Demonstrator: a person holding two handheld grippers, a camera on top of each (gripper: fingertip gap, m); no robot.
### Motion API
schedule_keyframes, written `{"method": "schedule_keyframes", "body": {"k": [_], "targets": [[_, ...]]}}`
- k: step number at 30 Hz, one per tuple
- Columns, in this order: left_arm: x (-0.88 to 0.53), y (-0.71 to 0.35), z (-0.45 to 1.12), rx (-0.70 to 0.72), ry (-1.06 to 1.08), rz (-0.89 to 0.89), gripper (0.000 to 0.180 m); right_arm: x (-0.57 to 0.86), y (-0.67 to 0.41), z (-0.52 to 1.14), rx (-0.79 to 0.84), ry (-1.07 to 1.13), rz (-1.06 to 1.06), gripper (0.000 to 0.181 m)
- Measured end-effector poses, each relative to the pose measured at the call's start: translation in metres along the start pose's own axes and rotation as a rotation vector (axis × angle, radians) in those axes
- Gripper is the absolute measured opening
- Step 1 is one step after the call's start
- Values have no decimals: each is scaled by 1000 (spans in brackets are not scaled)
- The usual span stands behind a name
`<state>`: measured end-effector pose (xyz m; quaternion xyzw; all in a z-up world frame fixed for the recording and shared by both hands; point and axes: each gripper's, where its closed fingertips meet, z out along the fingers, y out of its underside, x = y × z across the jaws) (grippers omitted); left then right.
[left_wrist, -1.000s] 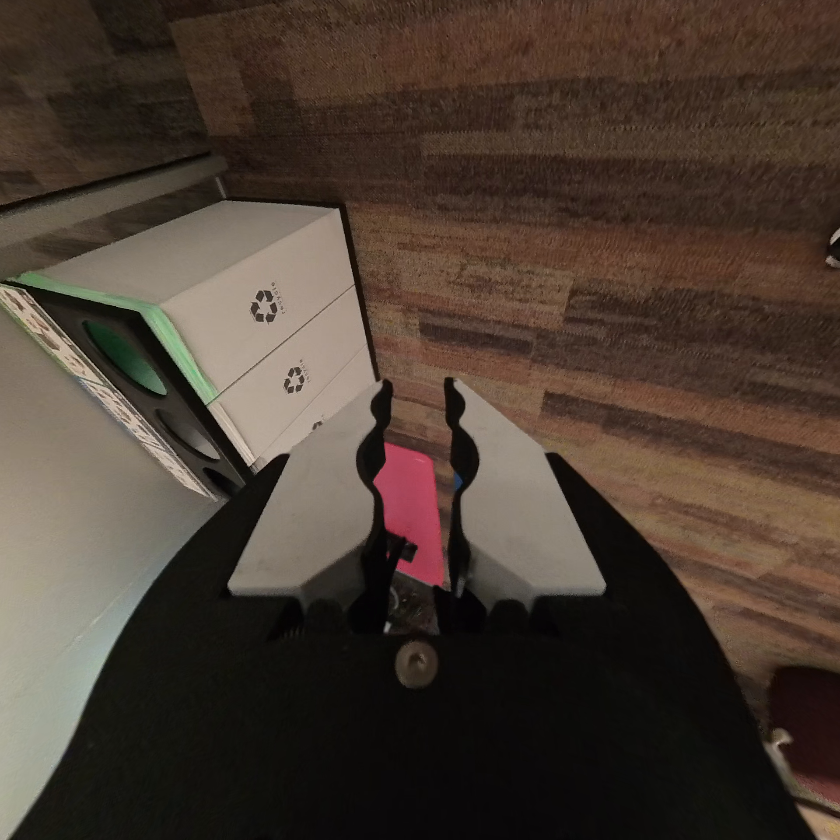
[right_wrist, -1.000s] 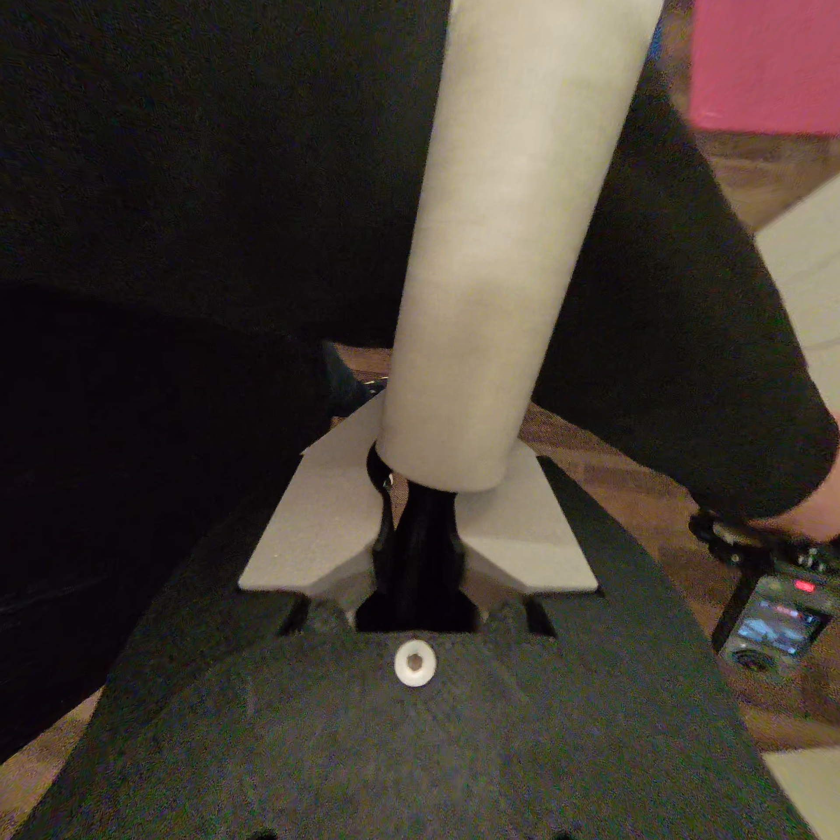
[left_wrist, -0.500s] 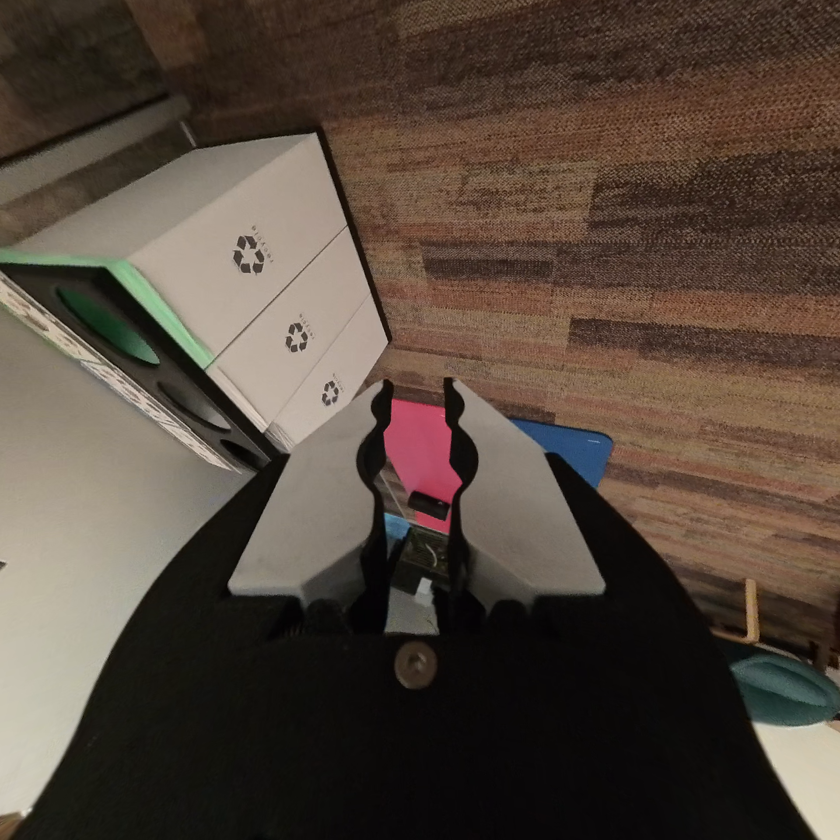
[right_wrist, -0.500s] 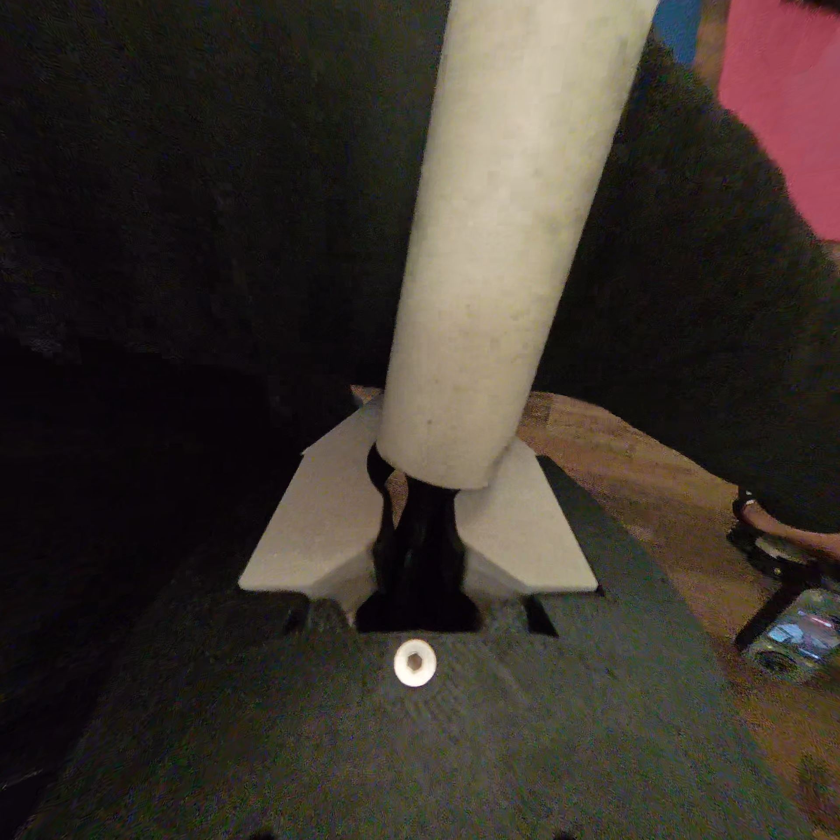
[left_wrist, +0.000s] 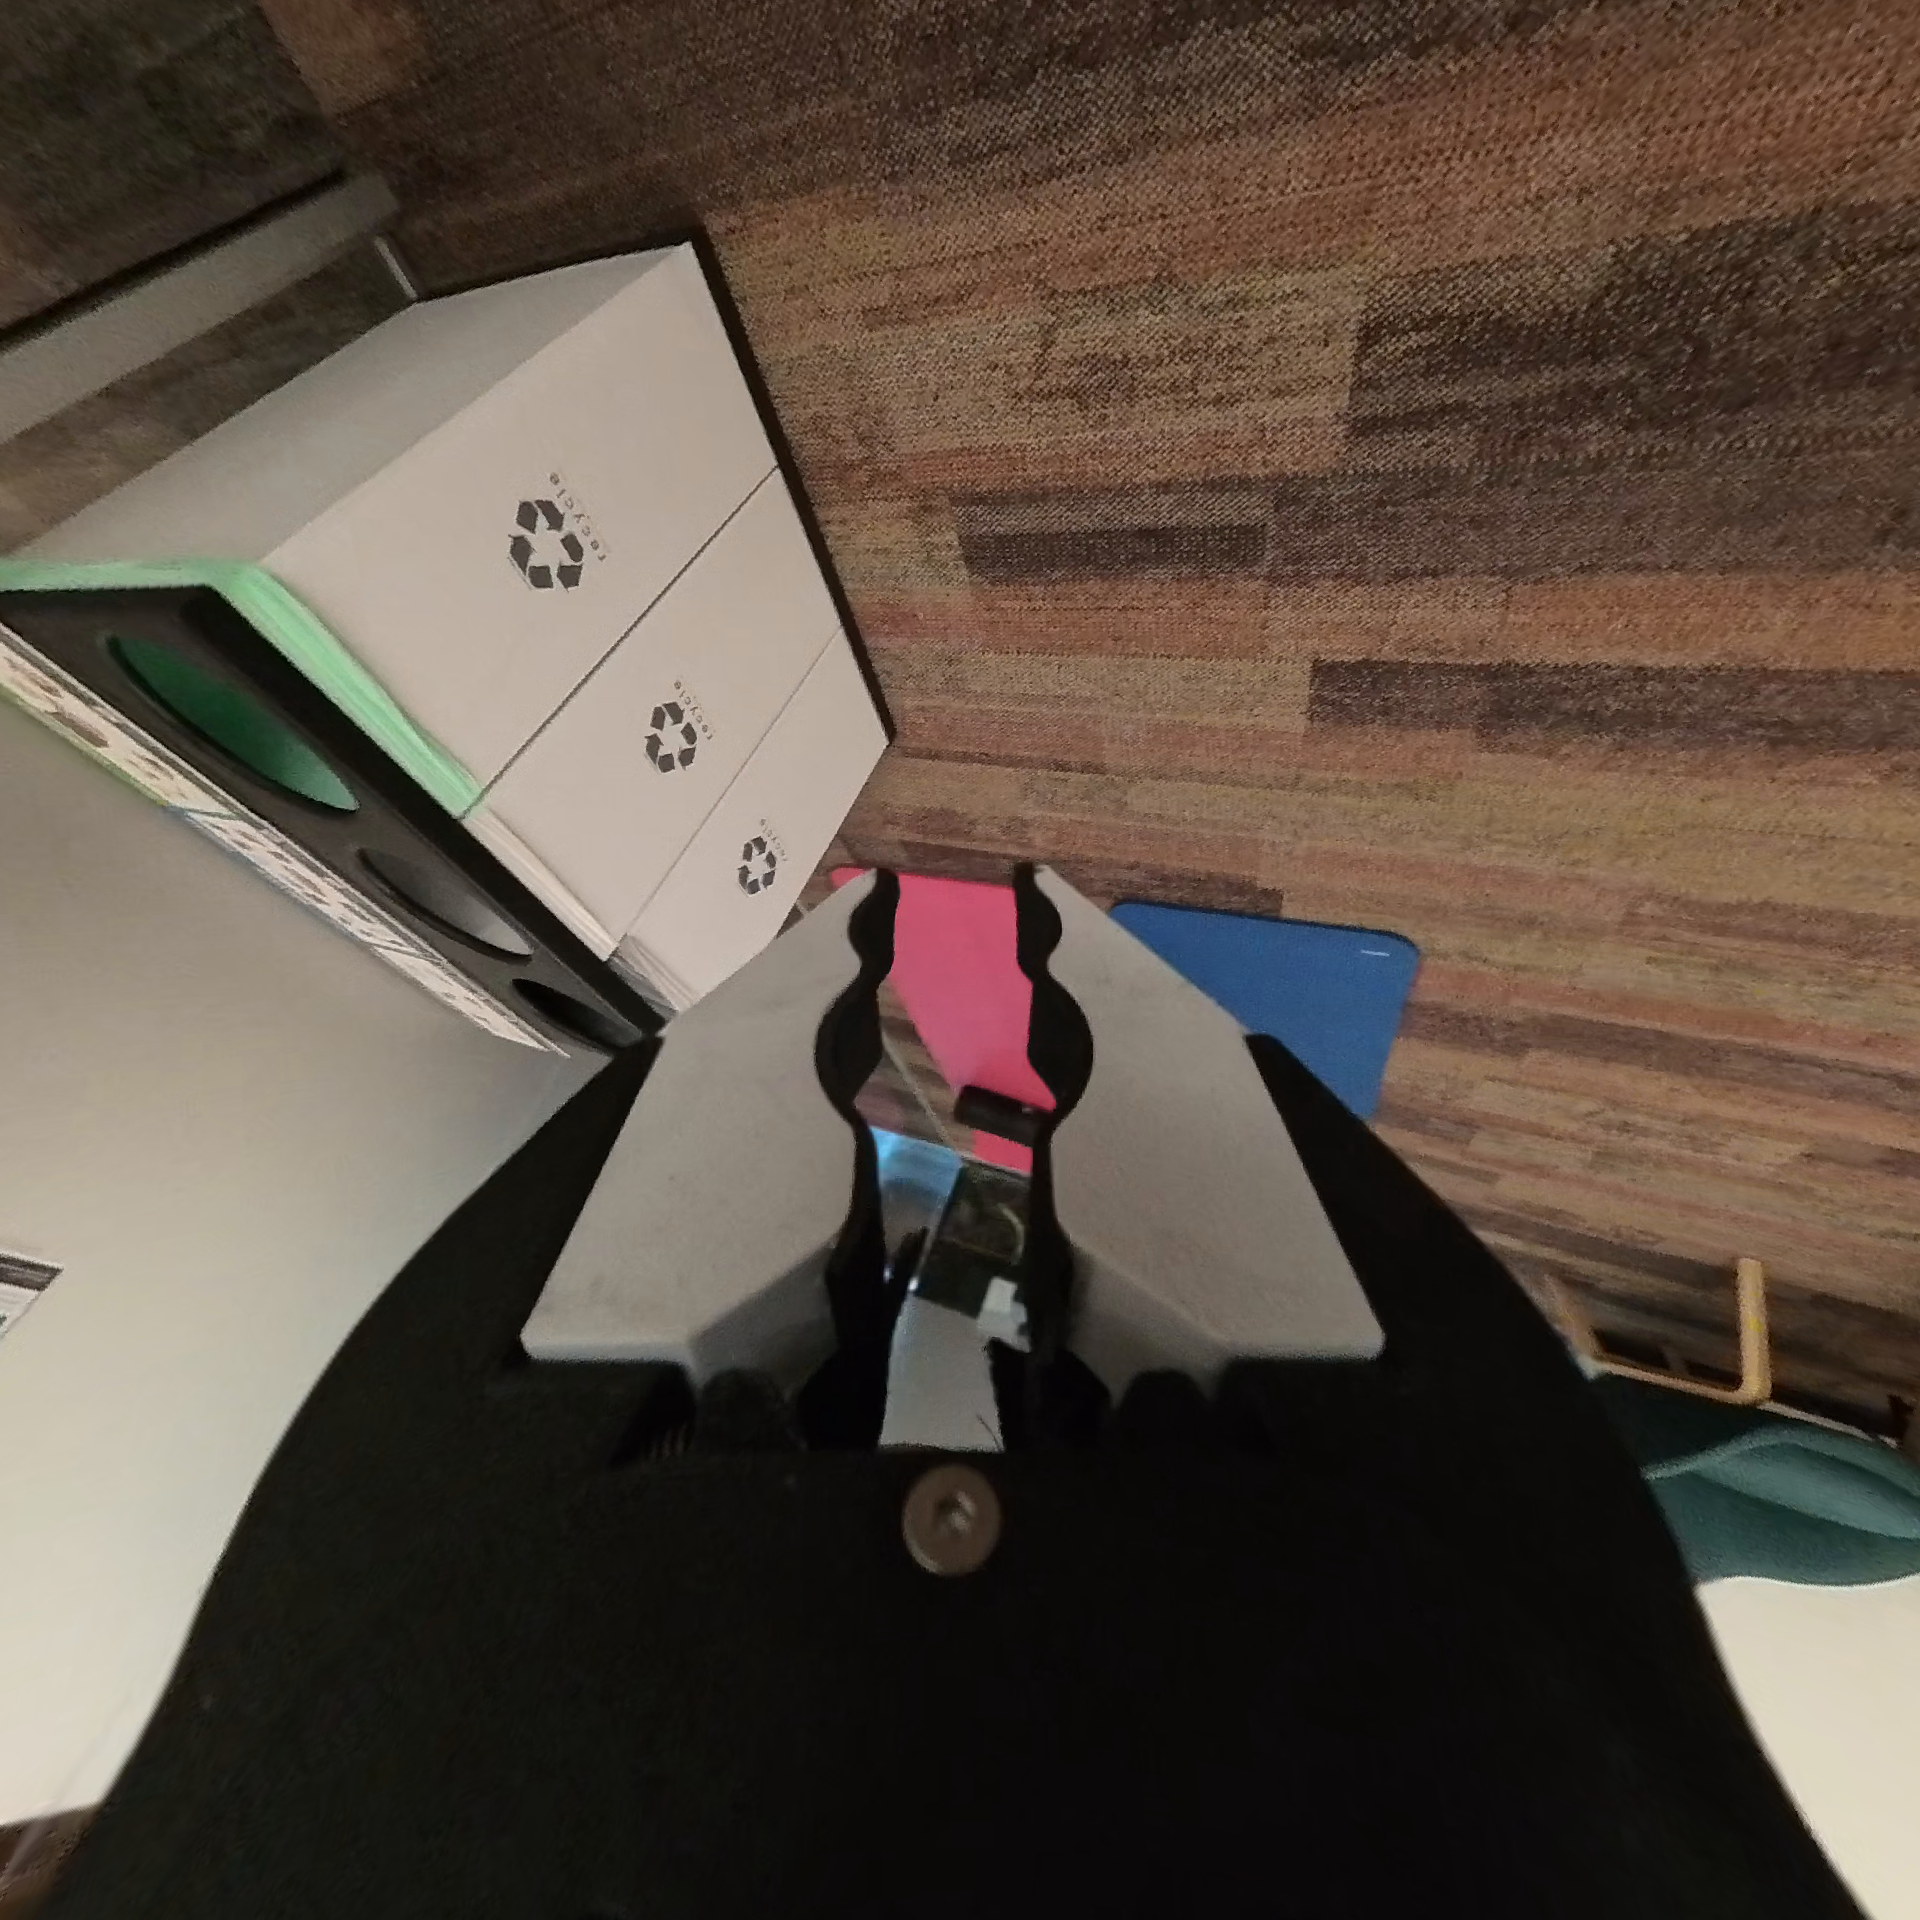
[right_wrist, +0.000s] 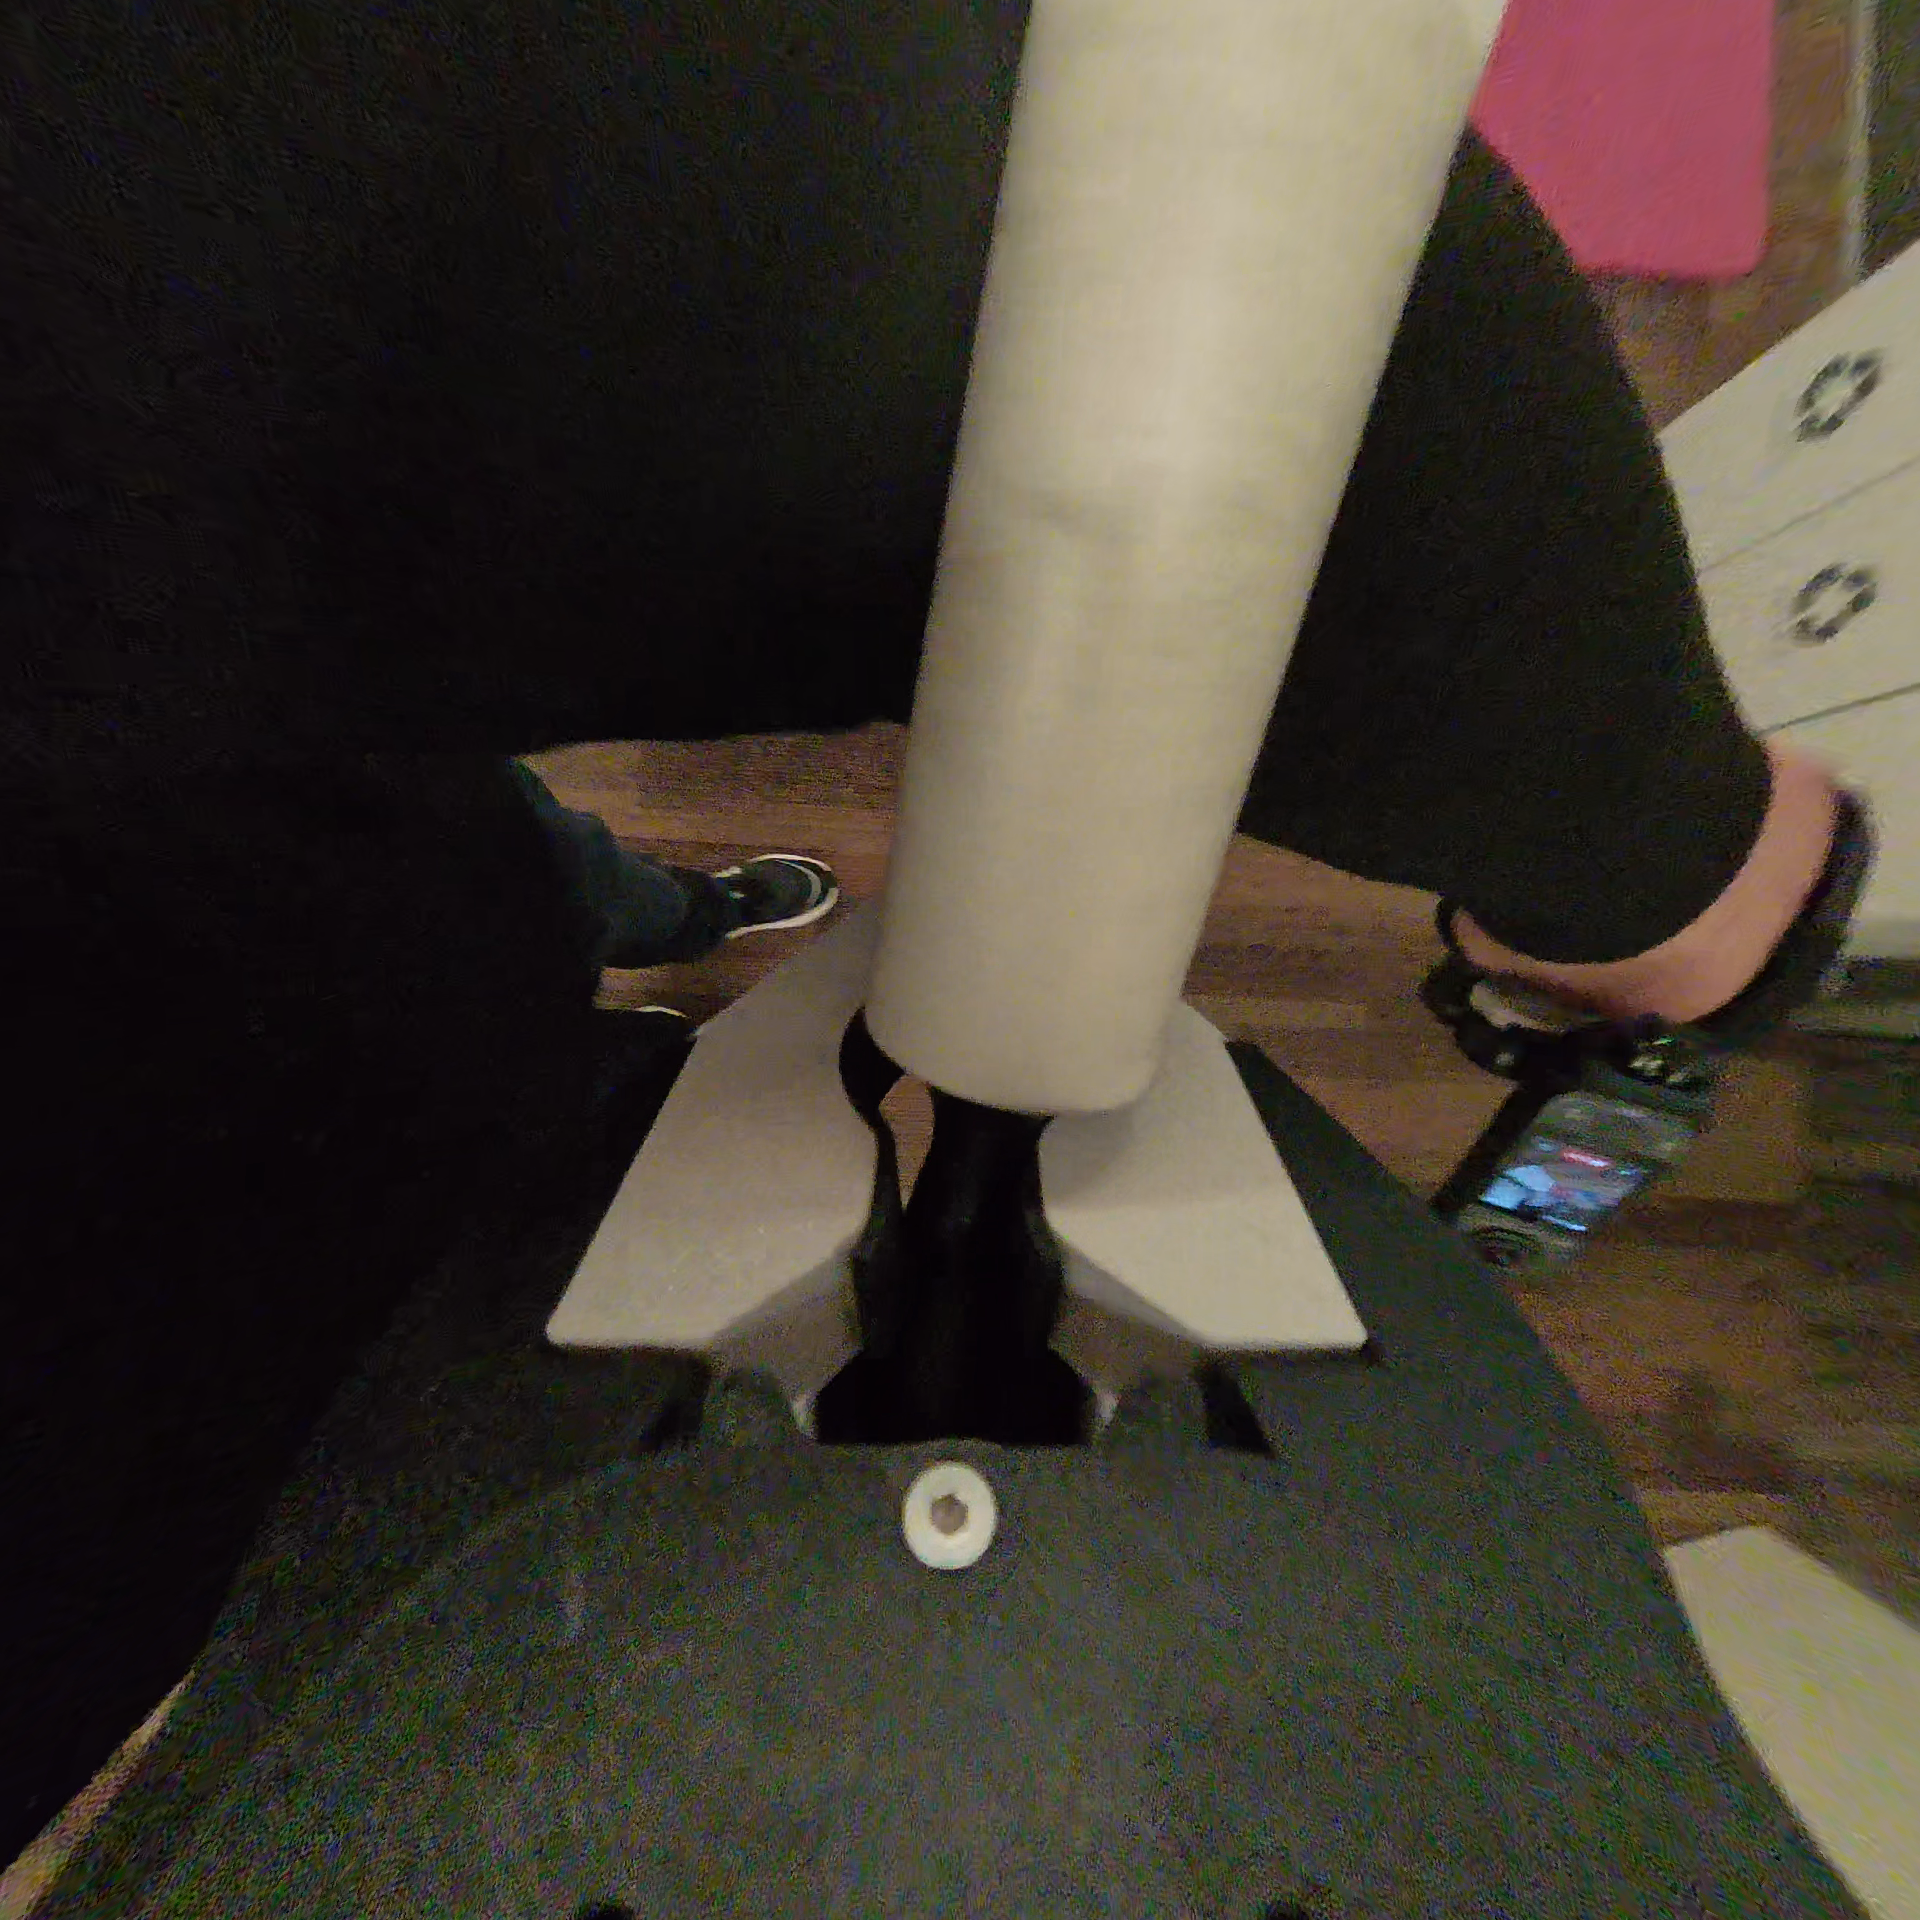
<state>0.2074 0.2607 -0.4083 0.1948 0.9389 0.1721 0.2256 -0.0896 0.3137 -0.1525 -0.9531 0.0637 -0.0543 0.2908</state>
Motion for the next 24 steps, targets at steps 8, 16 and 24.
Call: {"method": "schedule_keyframes", "body": {"k": [8, 16, 24], "targets": [[19, -38, -12, -53, -14, 131, 22, 63, 75, 41, -89, -83, 281, 12], [8, -44, -6, -56, -32, 98, 21, -79, -15, -49, 7, -317, -121, 12], [5, -68, -30, -104, -63, 196, 21, 55, 79, 5, -173, -166, 198, 11]]}}
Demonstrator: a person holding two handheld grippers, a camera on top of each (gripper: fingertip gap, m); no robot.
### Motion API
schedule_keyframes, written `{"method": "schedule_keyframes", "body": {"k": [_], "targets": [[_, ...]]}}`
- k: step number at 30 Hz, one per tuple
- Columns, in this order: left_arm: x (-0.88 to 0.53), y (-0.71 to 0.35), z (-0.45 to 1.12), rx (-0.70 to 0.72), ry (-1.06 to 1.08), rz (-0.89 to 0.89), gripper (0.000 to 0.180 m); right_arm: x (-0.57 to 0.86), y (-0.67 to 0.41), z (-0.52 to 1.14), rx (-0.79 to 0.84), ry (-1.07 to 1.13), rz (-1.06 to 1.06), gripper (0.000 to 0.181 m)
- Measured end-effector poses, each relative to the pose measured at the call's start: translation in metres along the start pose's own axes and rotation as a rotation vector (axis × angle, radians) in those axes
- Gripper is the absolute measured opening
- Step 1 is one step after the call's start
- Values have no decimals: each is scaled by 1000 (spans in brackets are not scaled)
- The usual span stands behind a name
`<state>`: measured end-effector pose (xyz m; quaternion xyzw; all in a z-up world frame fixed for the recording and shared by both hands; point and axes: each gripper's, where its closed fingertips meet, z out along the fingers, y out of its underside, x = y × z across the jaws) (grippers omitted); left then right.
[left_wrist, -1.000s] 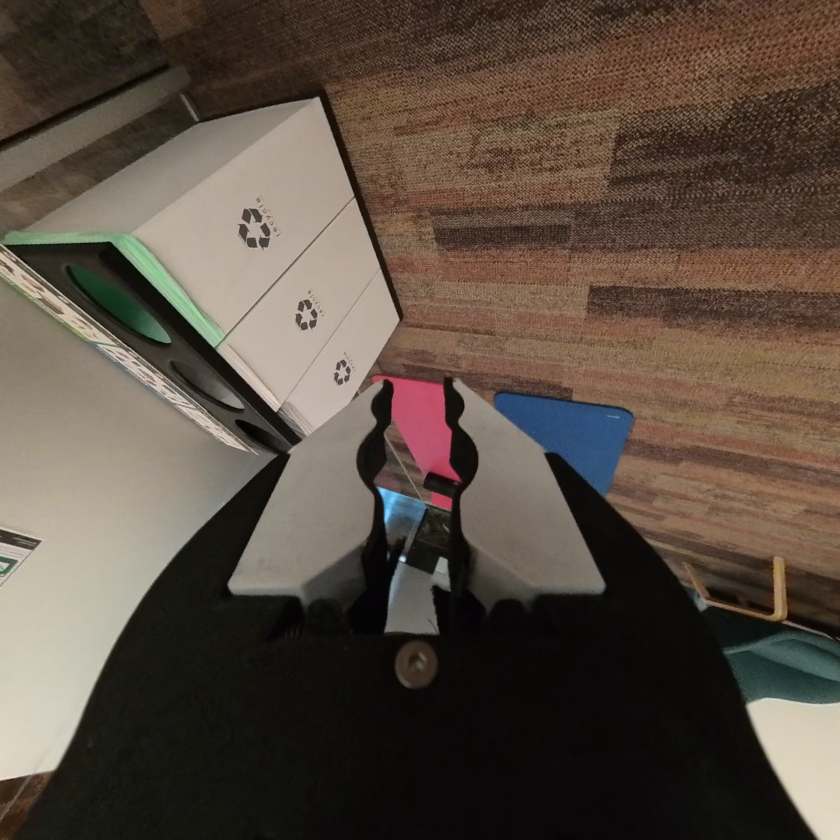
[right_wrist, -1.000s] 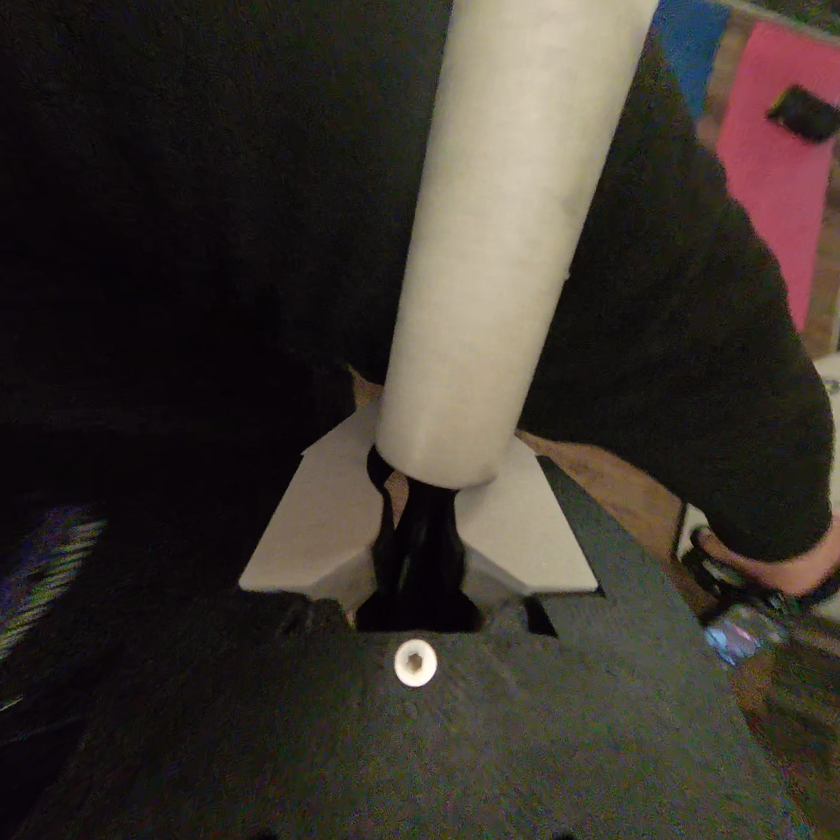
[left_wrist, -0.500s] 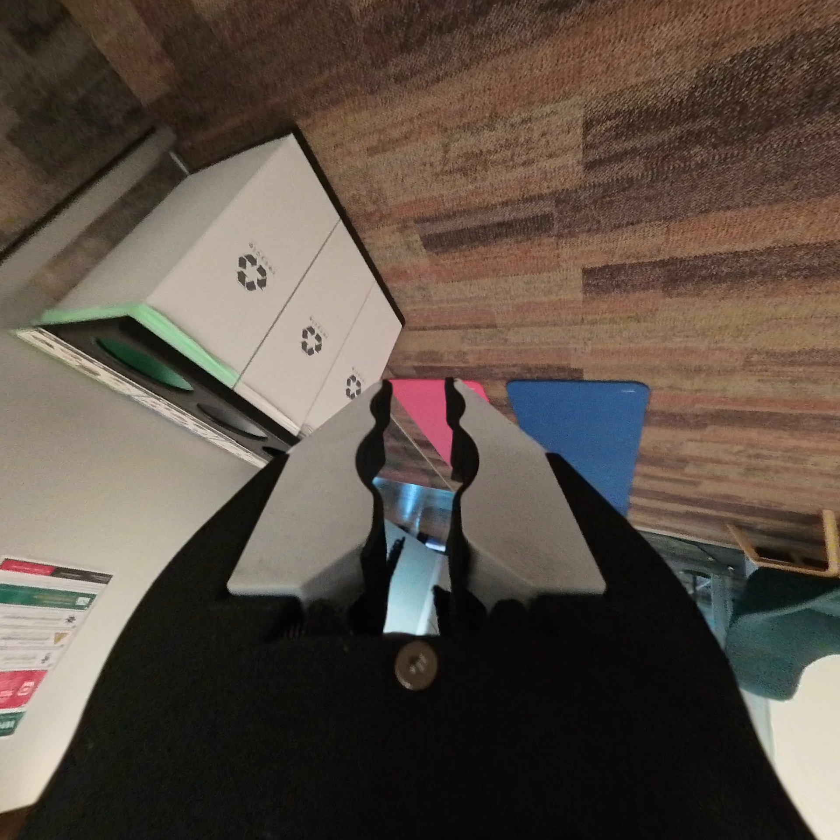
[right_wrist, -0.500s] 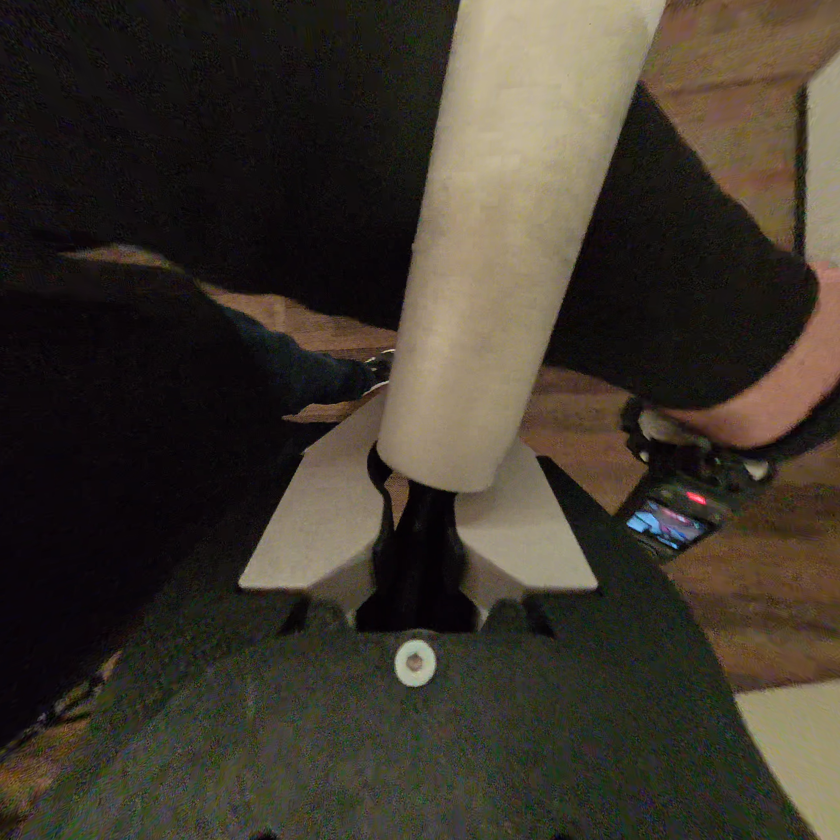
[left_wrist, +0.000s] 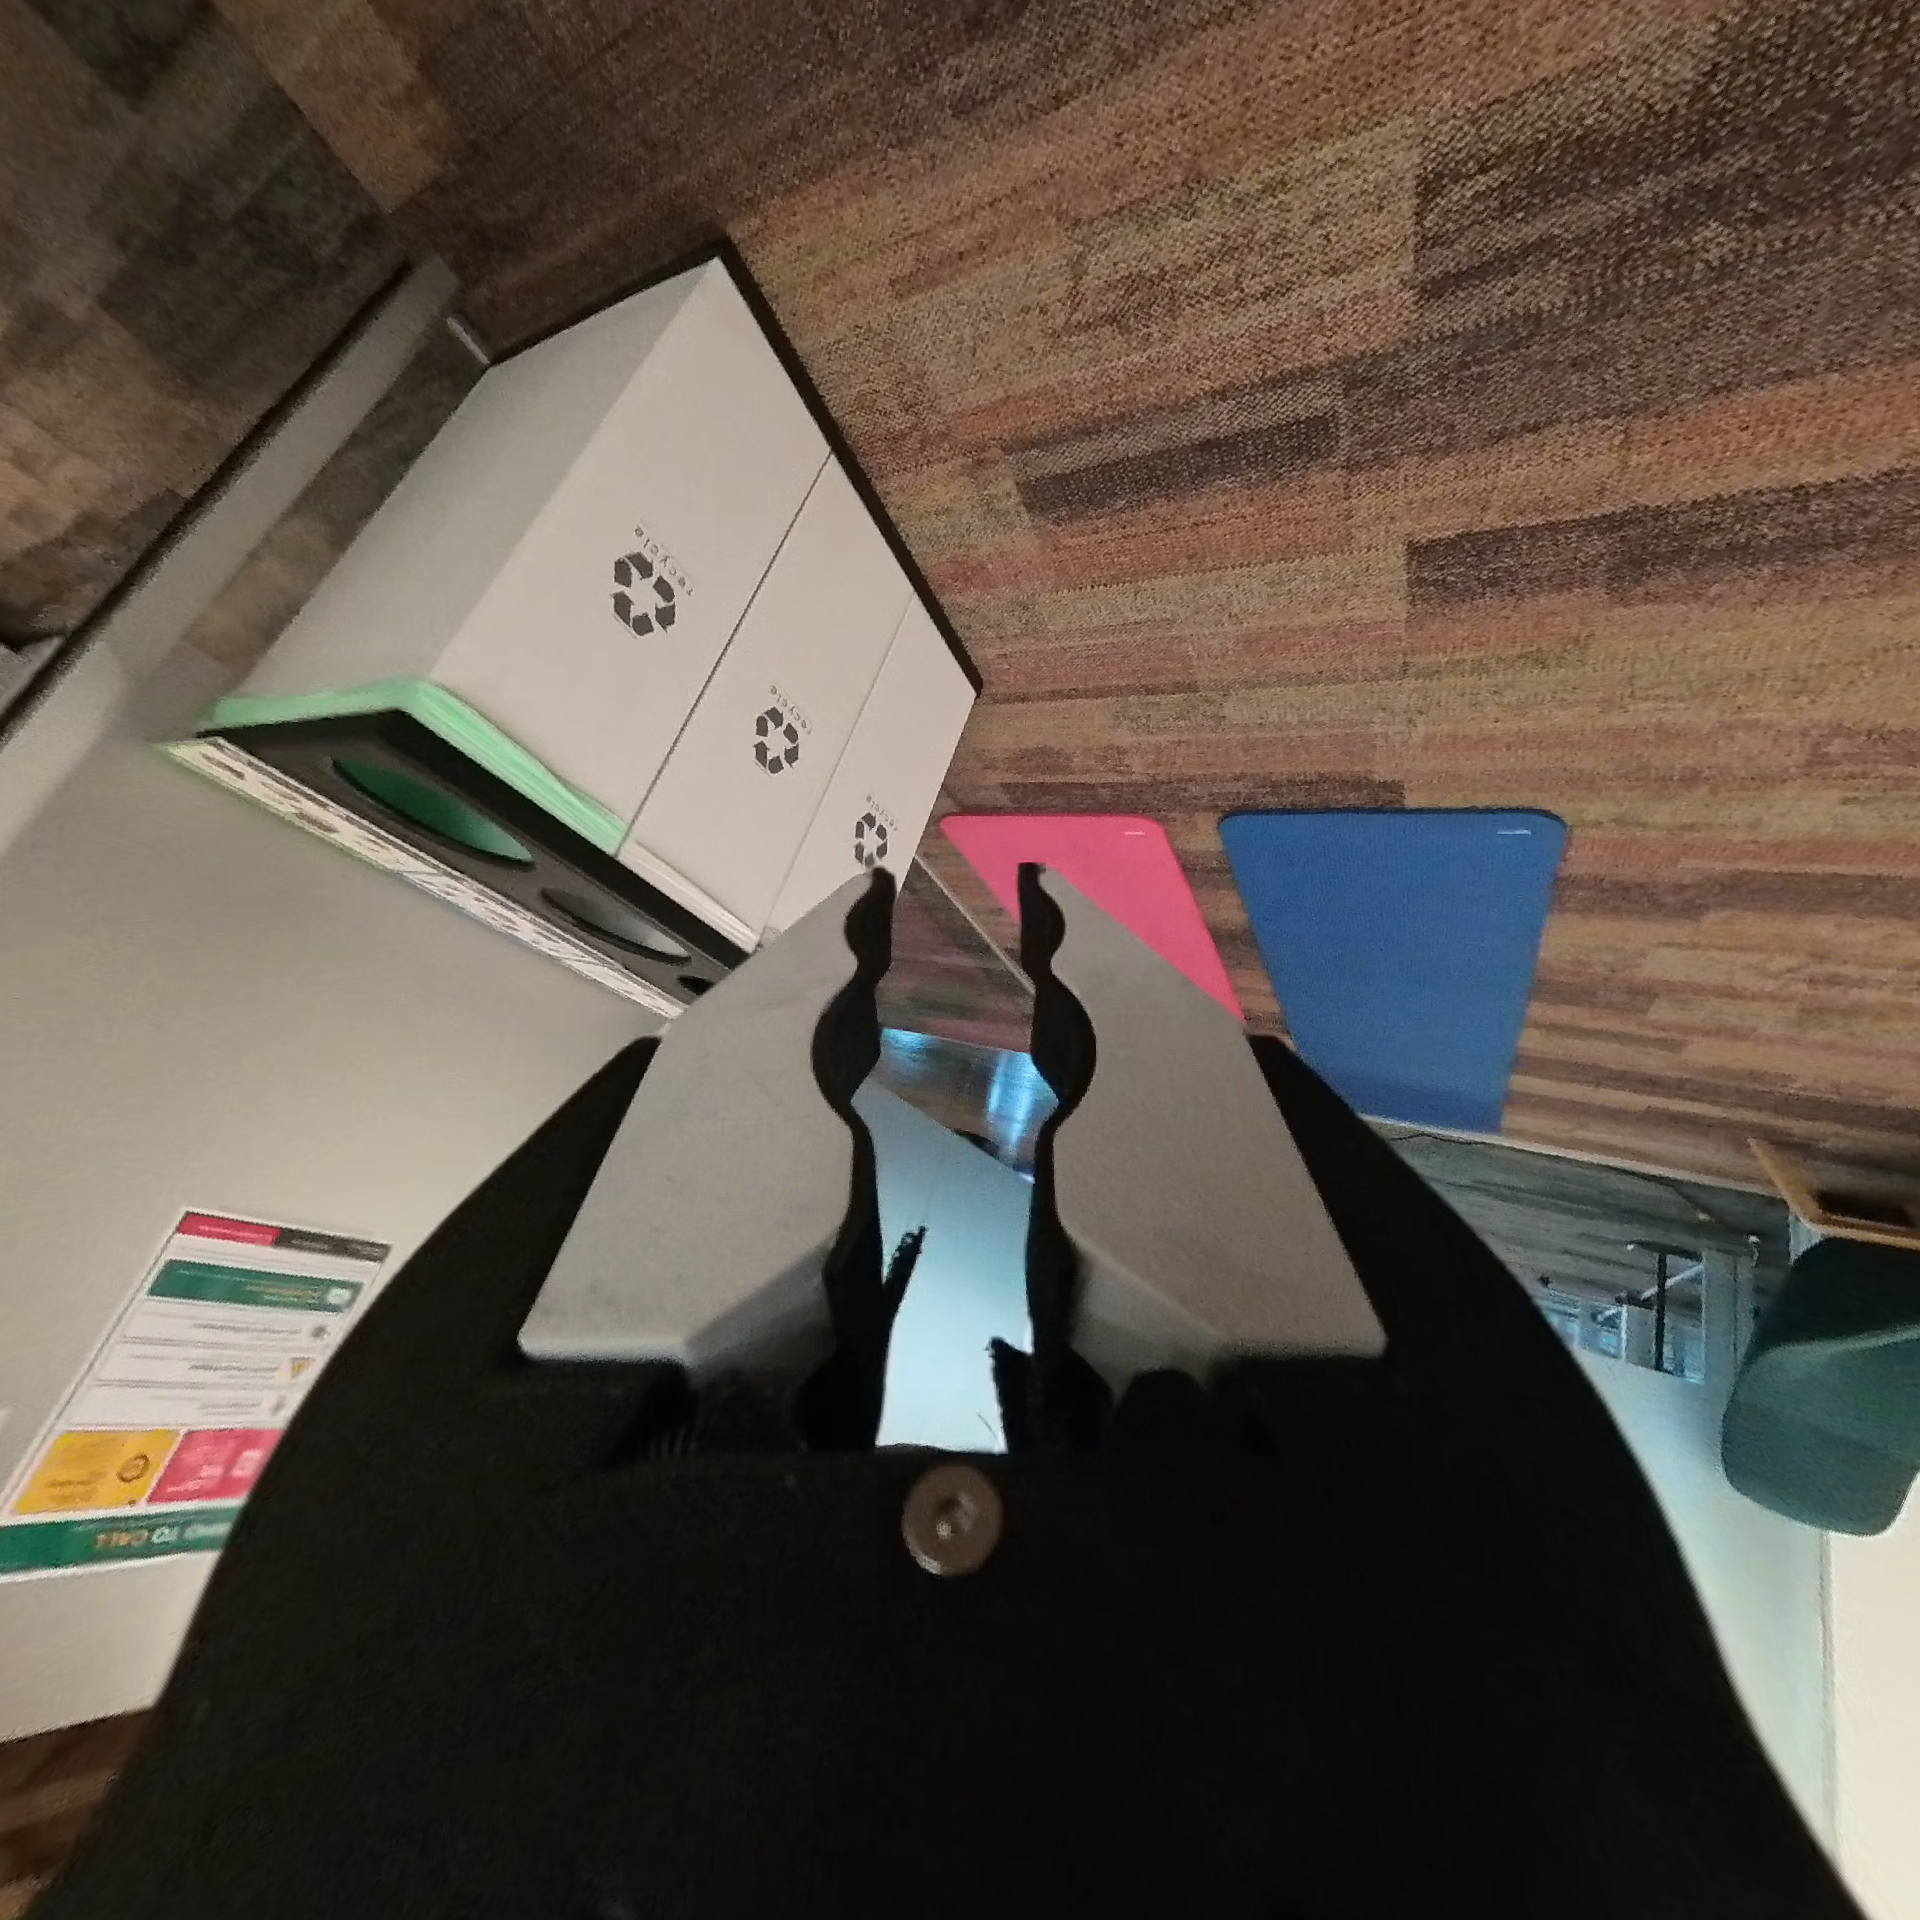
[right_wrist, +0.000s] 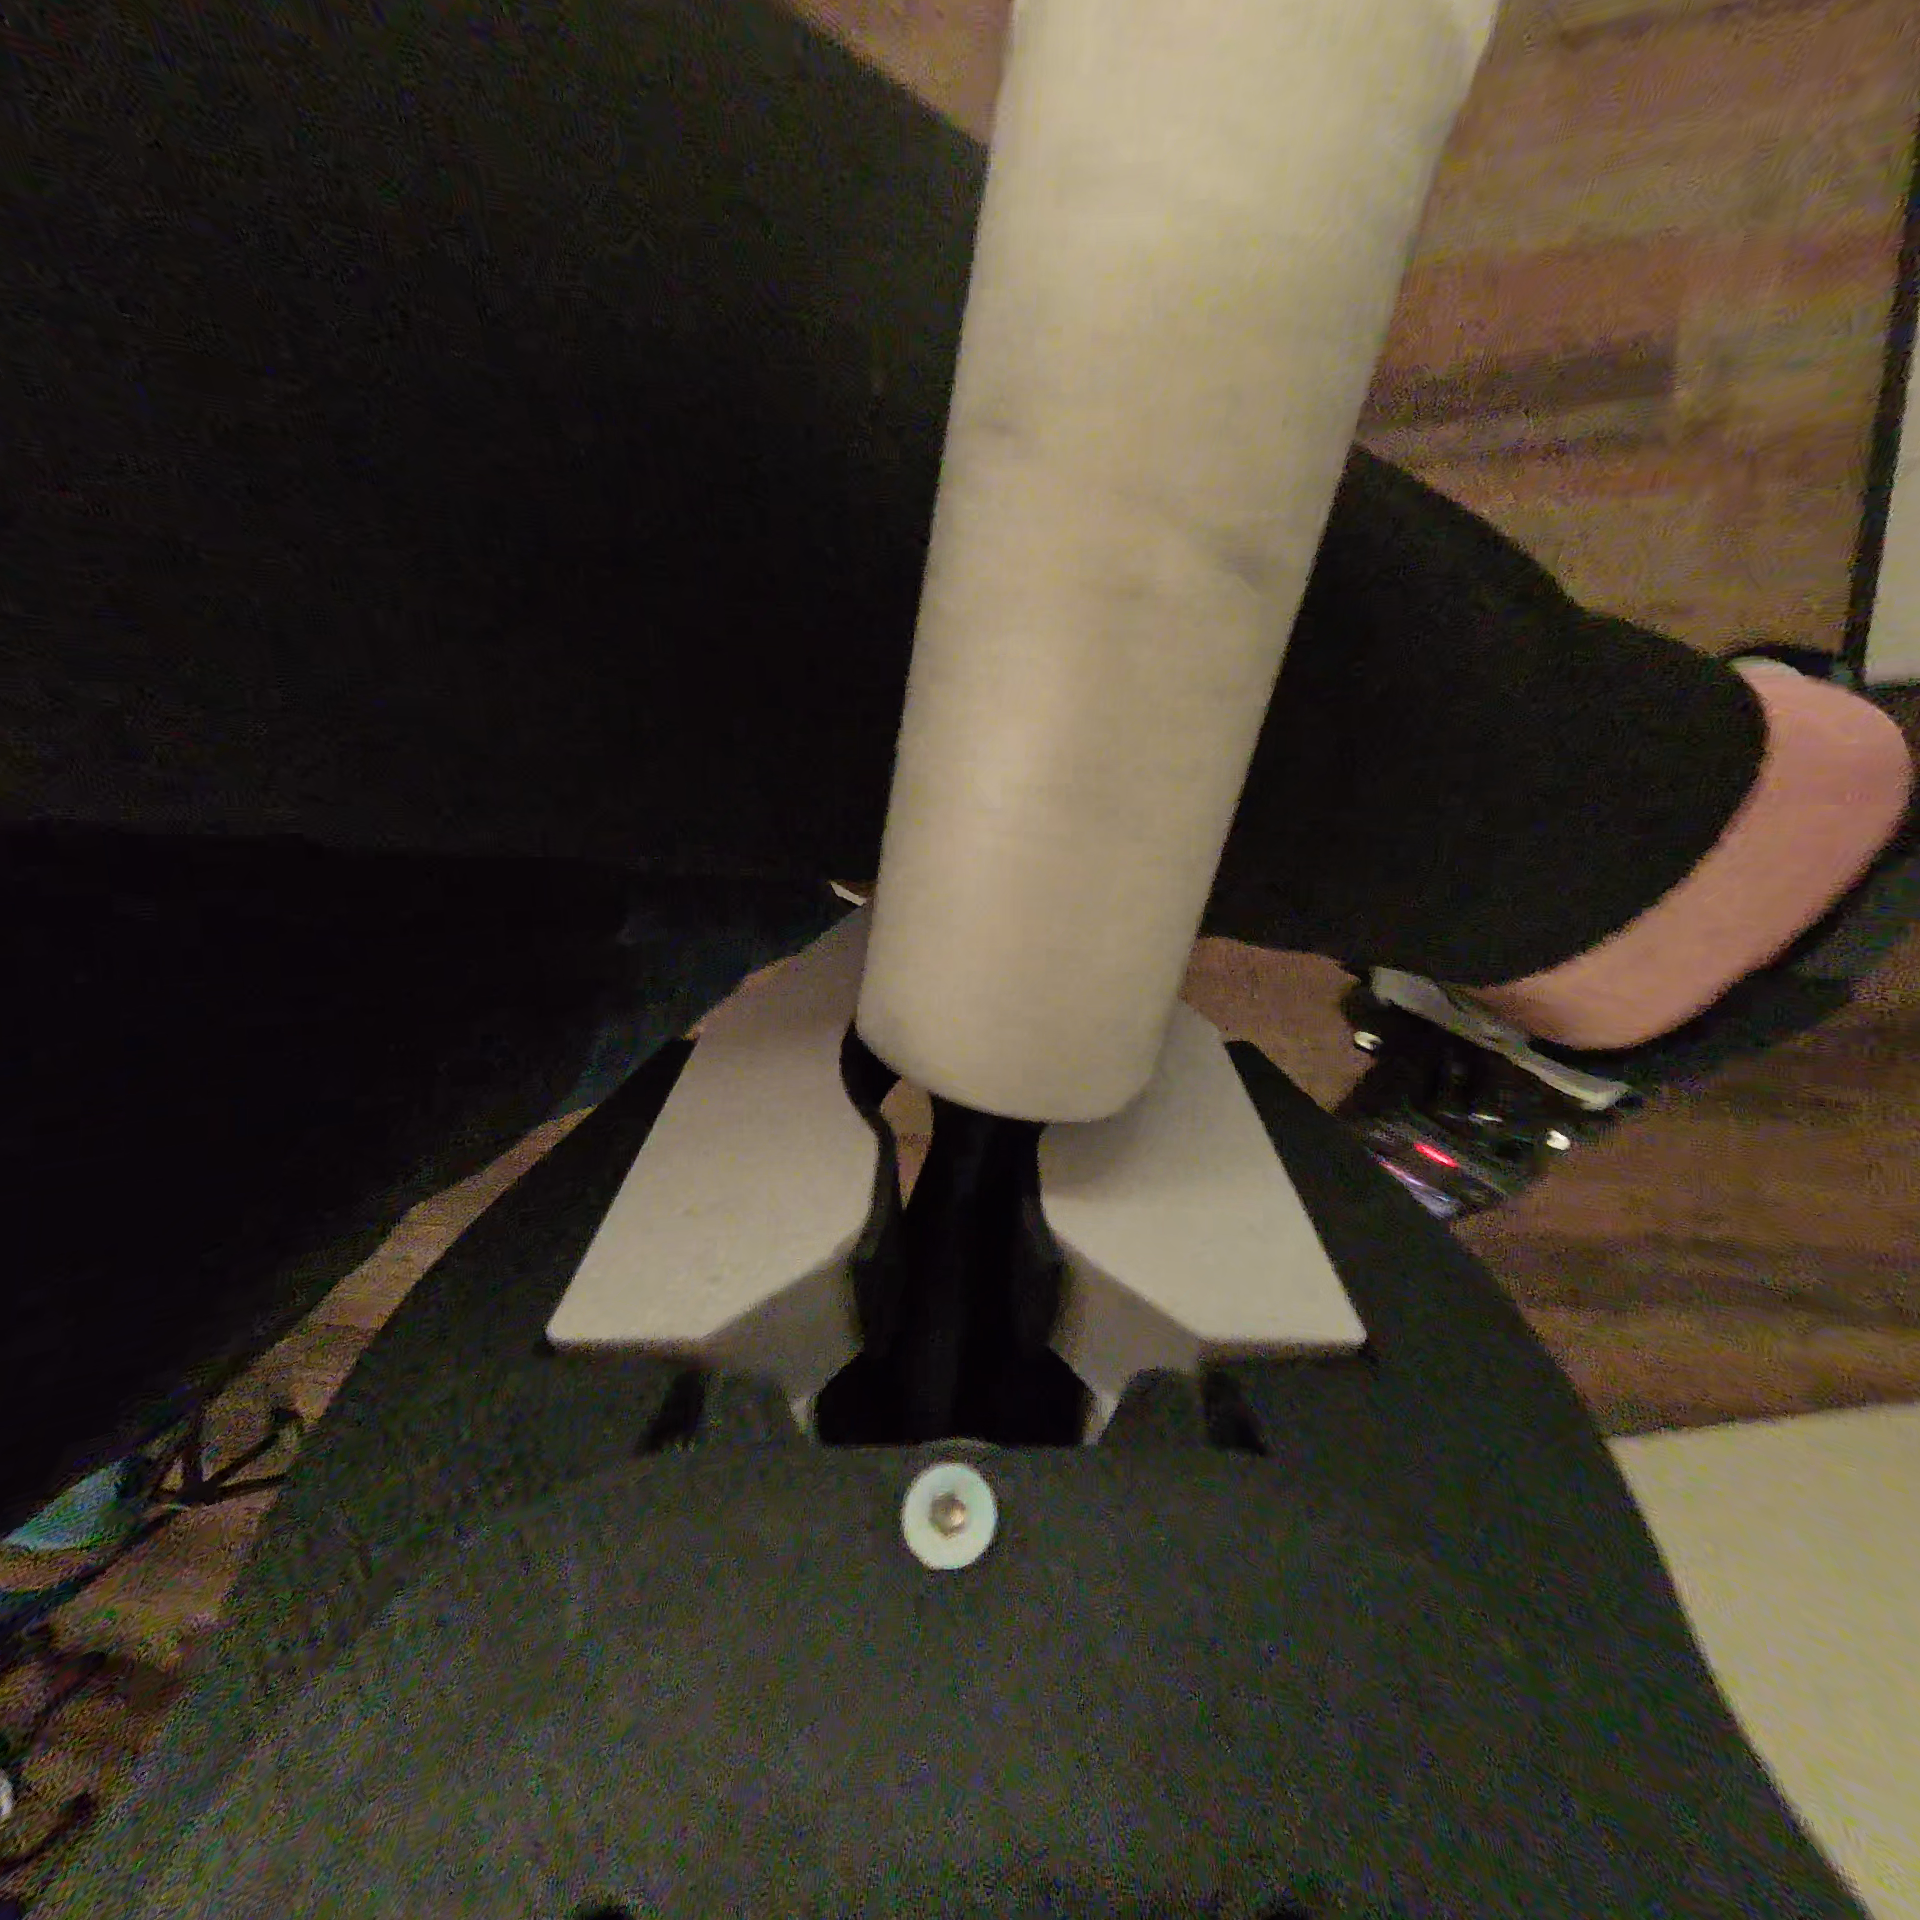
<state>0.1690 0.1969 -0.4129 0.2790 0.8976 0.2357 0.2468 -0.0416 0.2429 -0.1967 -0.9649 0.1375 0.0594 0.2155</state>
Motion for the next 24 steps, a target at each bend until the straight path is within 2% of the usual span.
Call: {"method": "schedule_keyframes", "body": {"k": [4, 7, 11, 13, 15, 17, 21, 24], "targets": [[7, -22, -8, 22, -15, 26, 21, 46, 40, 28, -61, 7, 146, 12], [14, -26, -4, -16, -29, 73, 22, 34, 44, 29, -71, -6, 125, 12], [24, -31, 6, 6, 16, 45, 21, -54, 1, -6, 10, -97, -73, 12], [24, -27, 9, -11, 28, 38, 22, -91, -13, -25, 2, -28, -209, 13], [24, -30, 8, 16, 37, 31, 21, -153, -32, -48, 114, -211, -282, 12], [18, -26, 7, 4, 29, 26, 22, -161, -34, -50, 106, -106, -339, 12], [3, -26, -2, 16, 8, -3, 21, -87, -14, -28, 77, 15, -173, 12], [-2, -35, -9, 45, 5, -18, 21, -24, 11, -4, 67, 18, 10, 12]]}}
